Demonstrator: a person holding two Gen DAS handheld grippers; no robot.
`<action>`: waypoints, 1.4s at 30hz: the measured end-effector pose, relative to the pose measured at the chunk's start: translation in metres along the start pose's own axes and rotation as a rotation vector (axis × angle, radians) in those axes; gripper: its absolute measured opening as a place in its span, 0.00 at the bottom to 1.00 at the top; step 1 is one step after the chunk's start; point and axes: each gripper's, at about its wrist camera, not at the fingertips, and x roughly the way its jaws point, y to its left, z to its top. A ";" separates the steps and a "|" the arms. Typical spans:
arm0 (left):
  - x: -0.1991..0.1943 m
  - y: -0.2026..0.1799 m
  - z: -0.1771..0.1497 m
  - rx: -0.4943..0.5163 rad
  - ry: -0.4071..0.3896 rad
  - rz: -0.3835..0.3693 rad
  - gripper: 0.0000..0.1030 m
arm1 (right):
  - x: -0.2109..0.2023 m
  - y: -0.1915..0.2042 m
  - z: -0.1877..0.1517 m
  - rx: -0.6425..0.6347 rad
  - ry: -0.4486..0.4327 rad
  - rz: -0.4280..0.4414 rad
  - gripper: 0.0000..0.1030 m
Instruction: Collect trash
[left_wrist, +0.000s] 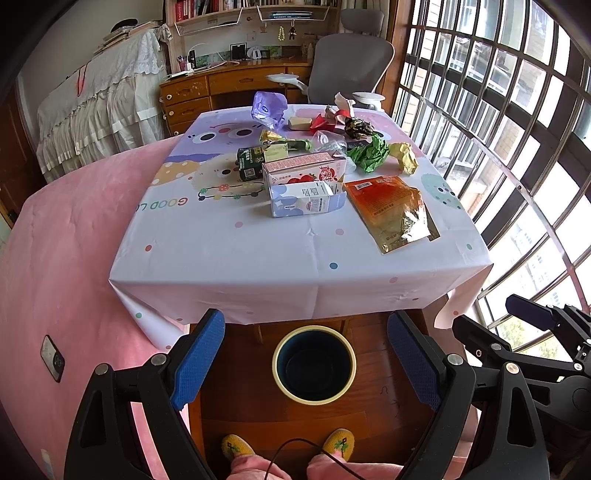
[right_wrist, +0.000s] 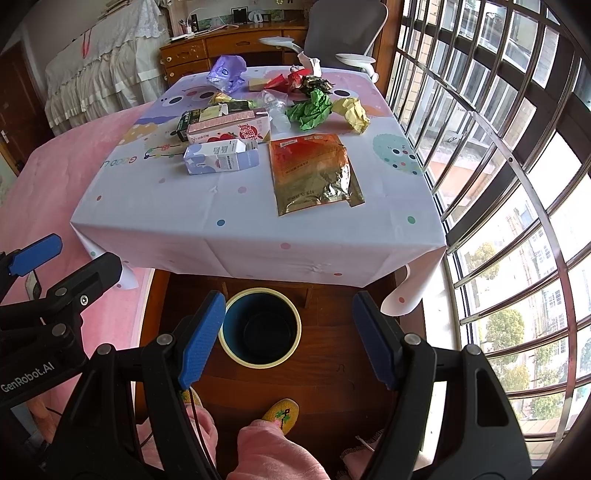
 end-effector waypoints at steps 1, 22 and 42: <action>-0.001 0.000 0.000 -0.002 0.000 0.001 0.89 | 0.000 0.000 0.000 0.001 -0.001 0.000 0.67; -0.012 0.006 0.006 -0.027 0.019 0.040 0.89 | -0.008 0.005 0.006 -0.020 -0.024 0.038 0.67; 0.070 0.063 0.100 0.146 0.125 0.049 0.89 | 0.083 -0.008 0.101 0.039 0.068 0.016 0.67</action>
